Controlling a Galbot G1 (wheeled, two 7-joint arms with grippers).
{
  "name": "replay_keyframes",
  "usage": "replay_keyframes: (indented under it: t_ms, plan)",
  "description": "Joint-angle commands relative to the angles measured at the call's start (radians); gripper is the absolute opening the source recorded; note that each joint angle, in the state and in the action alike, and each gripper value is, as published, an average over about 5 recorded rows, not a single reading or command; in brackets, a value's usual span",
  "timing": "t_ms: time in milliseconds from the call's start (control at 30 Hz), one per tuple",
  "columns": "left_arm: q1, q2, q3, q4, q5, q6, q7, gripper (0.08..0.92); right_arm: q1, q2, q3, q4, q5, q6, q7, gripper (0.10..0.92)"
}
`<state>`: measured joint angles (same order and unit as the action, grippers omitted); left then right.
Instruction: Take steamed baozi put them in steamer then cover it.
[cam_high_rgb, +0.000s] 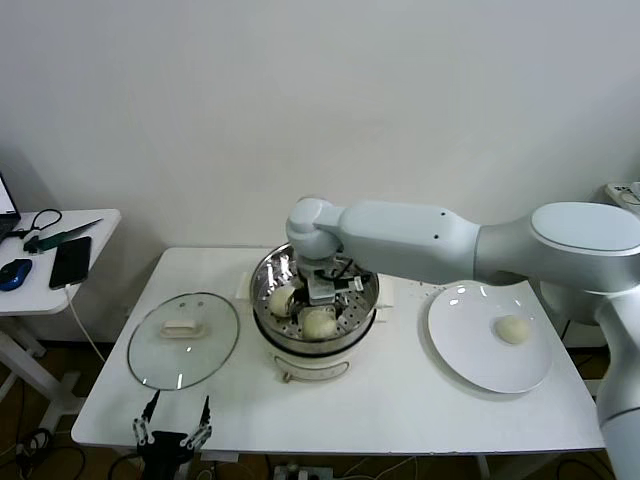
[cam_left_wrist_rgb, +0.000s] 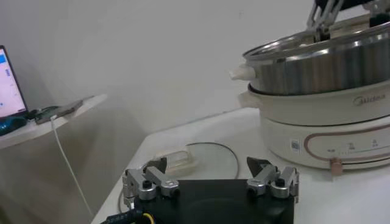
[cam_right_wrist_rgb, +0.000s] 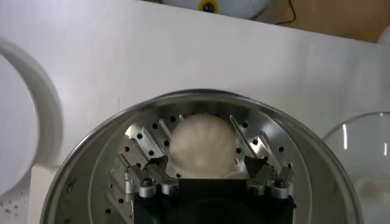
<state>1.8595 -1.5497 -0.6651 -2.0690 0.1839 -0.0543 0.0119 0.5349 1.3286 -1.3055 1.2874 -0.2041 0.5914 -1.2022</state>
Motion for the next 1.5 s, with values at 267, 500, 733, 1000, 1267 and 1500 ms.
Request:
replay_keyframes:
  t_ms: [267,500,733,1000,1267,1500]
  plan:
    - [-0.022,0.007,-0.016,-0.008,-0.002,0.012,0.001,0.823,0.27,-0.261,-0.143,-0.079,0.209,-0.223,0.227,0.823]
    - [-0.022,0.006,-0.015,-0.018,-0.01,0.015,0.001,0.823,0.283,-0.491,-0.214,-0.012,0.514,-0.641,0.143,0.823]
    - [-0.015,0.002,-0.017,-0.024,-0.02,0.017,-0.007,0.823,0.016,-0.702,-0.029,-0.041,0.432,-0.788,0.1,0.823]
    - [-0.02,-0.004,-0.01,-0.04,0.003,0.032,-0.006,0.823,-0.389,-0.757,0.373,-0.246,0.115,-0.693,0.038,0.823]
    - [-0.023,-0.011,0.005,-0.038,0.033,0.042,-0.007,0.823,-0.571,-0.697,0.597,-0.409,-0.025,-0.61,0.031,0.823]
    - [-0.029,-0.013,0.004,-0.03,0.034,0.047,-0.01,0.823,-0.58,-0.586,0.672,-0.594,-0.107,-0.54,0.033,0.823]
